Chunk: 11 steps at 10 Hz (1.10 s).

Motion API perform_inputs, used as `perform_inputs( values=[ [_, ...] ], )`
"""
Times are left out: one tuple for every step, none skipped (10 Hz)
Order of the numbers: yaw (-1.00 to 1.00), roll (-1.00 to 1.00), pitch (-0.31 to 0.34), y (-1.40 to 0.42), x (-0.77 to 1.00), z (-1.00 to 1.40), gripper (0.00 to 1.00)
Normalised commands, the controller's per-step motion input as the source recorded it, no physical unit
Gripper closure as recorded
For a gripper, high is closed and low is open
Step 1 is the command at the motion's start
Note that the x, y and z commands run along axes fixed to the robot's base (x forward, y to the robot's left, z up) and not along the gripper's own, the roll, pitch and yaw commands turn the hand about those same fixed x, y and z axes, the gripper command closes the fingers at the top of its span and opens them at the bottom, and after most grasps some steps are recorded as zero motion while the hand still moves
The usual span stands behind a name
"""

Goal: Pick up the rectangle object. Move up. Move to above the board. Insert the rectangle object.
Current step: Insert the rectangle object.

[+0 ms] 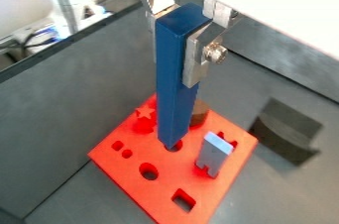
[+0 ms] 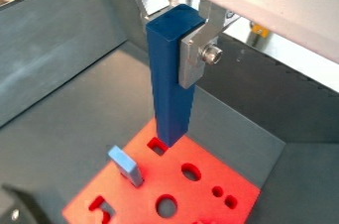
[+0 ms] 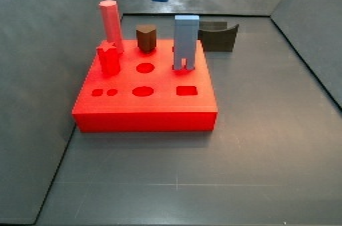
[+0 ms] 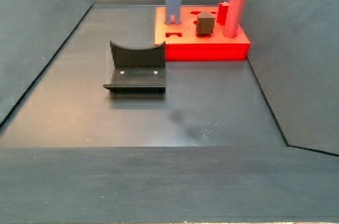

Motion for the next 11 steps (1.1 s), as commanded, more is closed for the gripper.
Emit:
perform_inputs(
  values=[
    [-0.67,0.00,0.000,-0.07,0.42,-0.07,1.00],
    [-0.62,0.00,0.000,-0.07,0.48,-0.08,1.00],
    [-0.59,0.00,0.000,-0.07,0.53,-0.07,1.00],
    [-0.58,0.00,0.000,-0.04,0.55,-0.07,1.00],
    [-0.60,0.00,0.000,-0.02,0.53,-0.11,1.00],
    [-0.61,0.04,0.000,0.00,0.52,-0.19,1.00],
    [-0.68,0.06,0.000,0.00,0.43,-0.24,1.00],
    [-0.82,0.04,0.000,0.00,0.28,-0.23,1.00],
    [-0.97,0.01,-0.006,0.00,0.11,-0.20,1.00],
    [-1.00,0.00,-0.009,0.00,0.07,-0.20,1.00],
    [-1.00,0.00,-0.006,0.00,0.06,-0.20,1.00]
  ],
)
